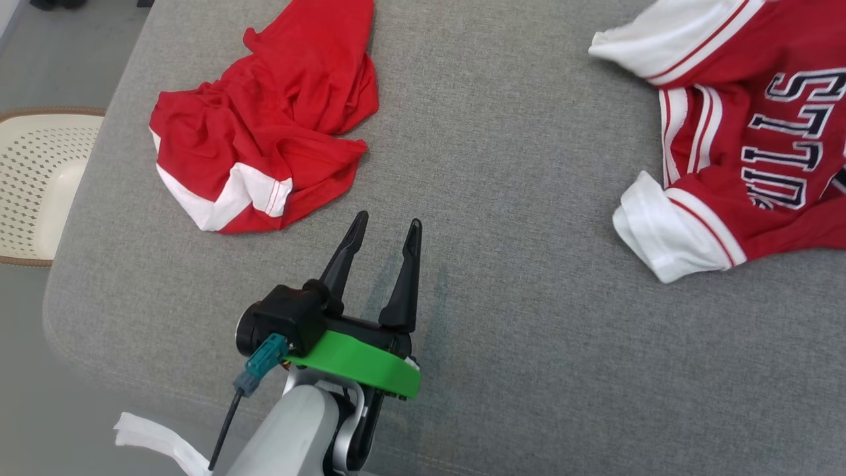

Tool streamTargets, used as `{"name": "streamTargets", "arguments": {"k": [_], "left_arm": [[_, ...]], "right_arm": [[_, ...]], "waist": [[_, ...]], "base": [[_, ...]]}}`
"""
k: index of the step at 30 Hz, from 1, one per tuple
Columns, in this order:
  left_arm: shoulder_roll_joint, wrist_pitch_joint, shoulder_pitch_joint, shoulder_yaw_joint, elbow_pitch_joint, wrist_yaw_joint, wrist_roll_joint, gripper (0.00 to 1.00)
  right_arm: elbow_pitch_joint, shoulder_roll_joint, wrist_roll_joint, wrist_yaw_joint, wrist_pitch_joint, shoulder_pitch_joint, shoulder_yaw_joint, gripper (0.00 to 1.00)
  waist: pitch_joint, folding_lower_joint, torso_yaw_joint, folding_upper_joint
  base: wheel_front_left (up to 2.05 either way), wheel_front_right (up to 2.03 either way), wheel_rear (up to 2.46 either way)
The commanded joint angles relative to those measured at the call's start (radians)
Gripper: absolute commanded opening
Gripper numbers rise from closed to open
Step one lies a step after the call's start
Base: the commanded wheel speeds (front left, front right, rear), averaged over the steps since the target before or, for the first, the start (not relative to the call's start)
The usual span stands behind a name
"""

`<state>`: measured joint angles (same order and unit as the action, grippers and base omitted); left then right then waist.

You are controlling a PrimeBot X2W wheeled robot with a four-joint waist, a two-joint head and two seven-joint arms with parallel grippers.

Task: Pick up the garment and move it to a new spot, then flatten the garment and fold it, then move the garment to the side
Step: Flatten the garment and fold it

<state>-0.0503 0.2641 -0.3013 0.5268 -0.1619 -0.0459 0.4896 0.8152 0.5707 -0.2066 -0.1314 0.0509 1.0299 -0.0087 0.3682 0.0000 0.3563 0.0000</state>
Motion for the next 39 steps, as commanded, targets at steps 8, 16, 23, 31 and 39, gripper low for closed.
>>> {"name": "streamTargets", "arguments": {"k": [8, 16, 23, 31, 39], "left_arm": [[-0.001, 0.000, -0.014, -0.016, -0.009, -0.008, -0.008, 1.00], [-0.001, 0.000, -0.006, -0.059, -0.013, -0.008, -0.040, 1.00], [-0.002, 0.000, 0.010, -0.084, -0.018, 0.002, -0.037, 1.00], [-0.002, 0.000, 0.024, -0.086, -0.060, 0.005, -0.010, 1.00], [-0.002, 0.000, -0.003, -0.072, -0.177, 0.009, 0.010, 1.00]], "right_arm": [[0.096, -0.069, 0.262, 0.001, -0.052, 0.049, -0.197, 1.00], [0.049, -0.227, 0.341, 0.001, -0.159, -0.066, -0.267, 1.00], [-0.079, -0.336, 0.224, 0.001, -0.242, -0.240, -0.172, 1.00], [-0.348, -0.440, 0.093, 0.001, -0.302, -0.551, -0.115, 1.00], [-0.532, -0.512, 0.034, 0.001, -0.311, -0.736, -0.099, 1.00]], "waist": [[-0.011, 0.0000, -0.026, 0.0000], [-0.080, 0.0000, -0.124, 0.0000], [-0.143, 0.0000, -0.234, 0.0000], [-0.184, 0.0000, -0.348, 0.0000], [-0.172, 0.0000, -0.455, 0.0000]], "base": [[0.00, 0.00, 0.00], [0.00, 0.00, 0.00], [0.00, 0.00, 0.00], [0.00, 0.00, 0.00], [0.00, 0.00, 0.00]]}}
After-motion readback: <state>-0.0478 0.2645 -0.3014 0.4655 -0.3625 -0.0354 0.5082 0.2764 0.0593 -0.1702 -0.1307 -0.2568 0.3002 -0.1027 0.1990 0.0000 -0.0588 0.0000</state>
